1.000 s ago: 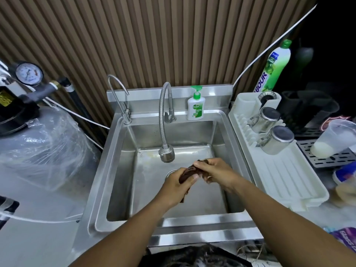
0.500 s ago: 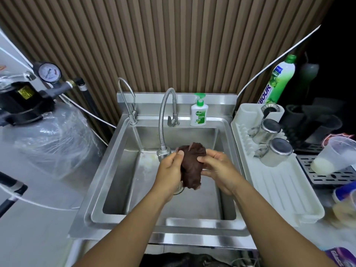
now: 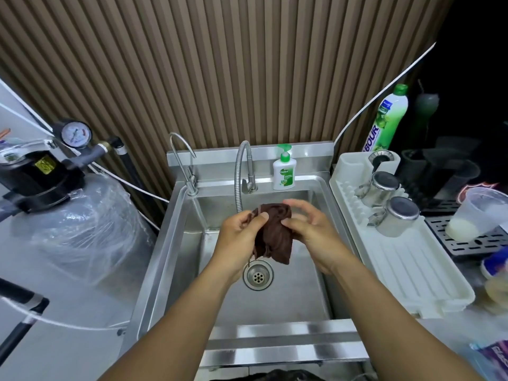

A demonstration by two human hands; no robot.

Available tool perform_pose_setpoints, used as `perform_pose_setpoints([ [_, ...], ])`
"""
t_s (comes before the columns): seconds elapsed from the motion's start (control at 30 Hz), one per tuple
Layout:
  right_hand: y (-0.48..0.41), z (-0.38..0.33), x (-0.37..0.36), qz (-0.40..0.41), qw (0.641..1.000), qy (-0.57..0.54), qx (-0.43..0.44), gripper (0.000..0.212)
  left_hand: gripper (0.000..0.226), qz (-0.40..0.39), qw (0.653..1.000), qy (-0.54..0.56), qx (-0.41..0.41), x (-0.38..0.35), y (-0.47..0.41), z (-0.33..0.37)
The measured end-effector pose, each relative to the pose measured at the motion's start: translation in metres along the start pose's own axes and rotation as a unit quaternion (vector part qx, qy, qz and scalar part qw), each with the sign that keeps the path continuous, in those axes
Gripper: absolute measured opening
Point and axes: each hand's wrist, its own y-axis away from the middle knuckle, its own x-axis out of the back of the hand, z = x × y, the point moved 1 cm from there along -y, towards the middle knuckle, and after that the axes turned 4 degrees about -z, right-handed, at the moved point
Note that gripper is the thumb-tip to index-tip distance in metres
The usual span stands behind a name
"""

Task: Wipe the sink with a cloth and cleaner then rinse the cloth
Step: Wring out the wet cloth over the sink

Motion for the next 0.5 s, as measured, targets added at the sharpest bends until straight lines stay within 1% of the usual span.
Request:
perform_pose_setpoints([
  [0.07,-0.001,-0.001,-0.003,0.056,0.998,0.004,0.004,0.024,0.014,0.011,1.0,-0.01,-0.015,0.004,-0.001,0.003],
  [0.1,0.001,-0.001,-0.006,0.067,0.998,0.012,0.006,0.016,0.015,0.017,0.999,-0.028,-0.029,0.005,-0.001,0.005],
  [0.13,0.003,-0.002,-0.008,0.066,0.997,0.029,0.013,0.018,0.017,0.021,0.997,-0.052,-0.047,0.007,-0.001,0.007],
  [0.2,0.008,0.0,-0.011,0.033,0.993,0.106,0.026,0.045,0.024,0.02,0.992,-0.1,-0.073,0.009,-0.002,0.007],
  [0.23,0.007,0.001,-0.011,0.016,0.992,0.124,0.024,0.052,0.026,0.022,0.989,-0.12,-0.079,0.01,-0.003,0.008],
  [0.27,0.007,0.001,-0.011,0.007,0.994,0.105,0.018,0.051,0.026,0.022,0.988,-0.13,-0.082,0.011,-0.004,0.01],
  [0.3,0.006,0.001,-0.009,0.009,0.998,0.066,0.009,0.046,0.025,0.019,0.989,-0.125,-0.078,0.013,-0.006,0.011],
  [0.37,0.005,-0.003,-0.003,0.031,0.999,-0.016,-0.002,0.029,0.02,0.028,0.997,-0.059,-0.051,0.015,-0.009,0.015],
  [0.43,0.004,-0.008,0.001,0.037,0.998,-0.059,0.0,0.016,0.022,0.031,0.999,0.01,-0.018,0.016,-0.01,0.017],
  [0.5,0.005,-0.013,-0.001,0.029,0.997,-0.07,0.014,0.02,0.014,-0.008,0.999,0.03,-0.011,0.013,-0.009,0.015],
])
